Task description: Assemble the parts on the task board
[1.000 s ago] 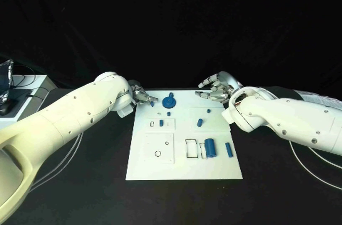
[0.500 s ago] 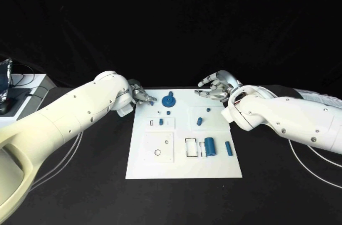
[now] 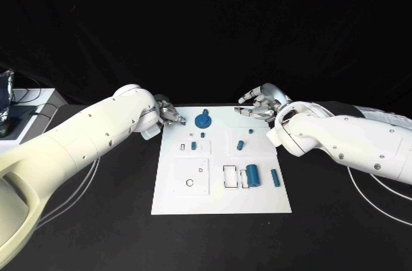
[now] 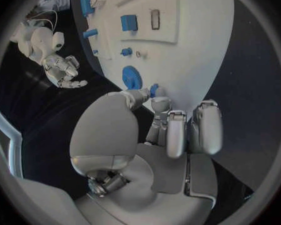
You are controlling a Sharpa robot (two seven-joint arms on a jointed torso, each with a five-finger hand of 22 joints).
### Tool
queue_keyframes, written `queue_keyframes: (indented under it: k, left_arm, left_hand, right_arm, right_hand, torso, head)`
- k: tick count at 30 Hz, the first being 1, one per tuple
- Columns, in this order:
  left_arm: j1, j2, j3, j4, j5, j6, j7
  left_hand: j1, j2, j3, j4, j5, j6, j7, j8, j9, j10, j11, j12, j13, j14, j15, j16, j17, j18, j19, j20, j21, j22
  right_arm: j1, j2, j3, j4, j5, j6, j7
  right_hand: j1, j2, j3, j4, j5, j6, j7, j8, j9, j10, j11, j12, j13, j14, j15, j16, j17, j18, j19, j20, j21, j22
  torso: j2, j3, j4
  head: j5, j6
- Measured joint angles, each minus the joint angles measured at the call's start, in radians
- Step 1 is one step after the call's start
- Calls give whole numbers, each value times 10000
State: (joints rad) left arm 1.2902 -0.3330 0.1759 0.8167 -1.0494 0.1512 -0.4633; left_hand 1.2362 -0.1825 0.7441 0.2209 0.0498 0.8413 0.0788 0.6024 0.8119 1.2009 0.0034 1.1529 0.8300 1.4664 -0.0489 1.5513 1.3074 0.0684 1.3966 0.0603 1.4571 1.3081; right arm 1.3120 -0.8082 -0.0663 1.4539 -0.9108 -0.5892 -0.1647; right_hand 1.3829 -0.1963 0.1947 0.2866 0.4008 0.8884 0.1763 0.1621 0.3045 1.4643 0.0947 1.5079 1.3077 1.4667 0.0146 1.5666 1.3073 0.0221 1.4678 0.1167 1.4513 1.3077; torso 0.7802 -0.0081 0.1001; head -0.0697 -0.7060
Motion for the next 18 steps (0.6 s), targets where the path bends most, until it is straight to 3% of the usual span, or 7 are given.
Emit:
queue_keyframes:
  k: [2,8,12,16,18]
  left_arm:
    - [0,-1,-1,19,0,0,29]
    - [-3,-30,-3,89,37,-23,149]
    - [-4,-75,-3,164,102,-58,222]
    - [-6,-157,-4,294,207,-123,277]
    - [-7,-234,-4,411,287,-173,292]
  left_hand:
    - [0,0,390,-197,-27,-90,-17,113,133,-1,1,-50,-59,-12,-12,0,0,0,-16,-16,0,0]
    - [-39,-39,527,-84,153,-157,-21,485,206,-2,2,-121,-119,-12,-12,0,0,0,-16,-16,0,-1]
    - [-349,-104,649,-182,689,-162,-17,650,710,52,-52,-197,-144,-12,-12,-1,0,0,-16,-16,0,-1]
    - [-676,-148,649,-181,1512,-163,-16,803,930,114,-37,-202,-150,-10,-14,-1,0,0,-16,-15,0,-2]
    - [-888,-178,599,-232,2122,-152,-27,889,1041,180,-102,-202,-122,-13,-86,-2,0,-1,-53,-52,0,-2]
  right_arm:
    - [0,4,0,-9,-3,1,-1]
    - [-1,20,0,-30,-40,10,-5]
    - [-3,20,0,-43,-64,16,-8]
    - [-3,18,0,-52,-82,21,-9]
    - [-3,13,0,-58,-91,24,-9]
  right_hand:
    - [0,0,0,0,0,0,0,0,0,0,0,0,0,0,0,0,0,0,0,0,0,0]
    - [0,0,0,0,0,0,0,0,0,0,0,0,-1,0,0,0,0,0,0,0,0,-1]
    - [0,0,0,0,0,0,0,0,0,0,0,0,-2,0,0,0,0,0,0,0,0,-1]
    - [0,0,0,0,0,0,0,0,-1,0,0,0,-2,0,0,0,0,-1,0,0,0,-1]
    - [0,0,0,0,0,0,0,0,-1,0,0,0,-2,0,0,0,0,0,0,0,0,-2]
  torso:
    - [1,0,0]
    - [1,0,3]
    - [-7,-3,6]
    - [-14,-4,9]
    - [-16,-4,9]
  head:
    - [0,-6]
    - [23,-21]
    - [26,-29]
    - [30,-23]
    - [34,-13]
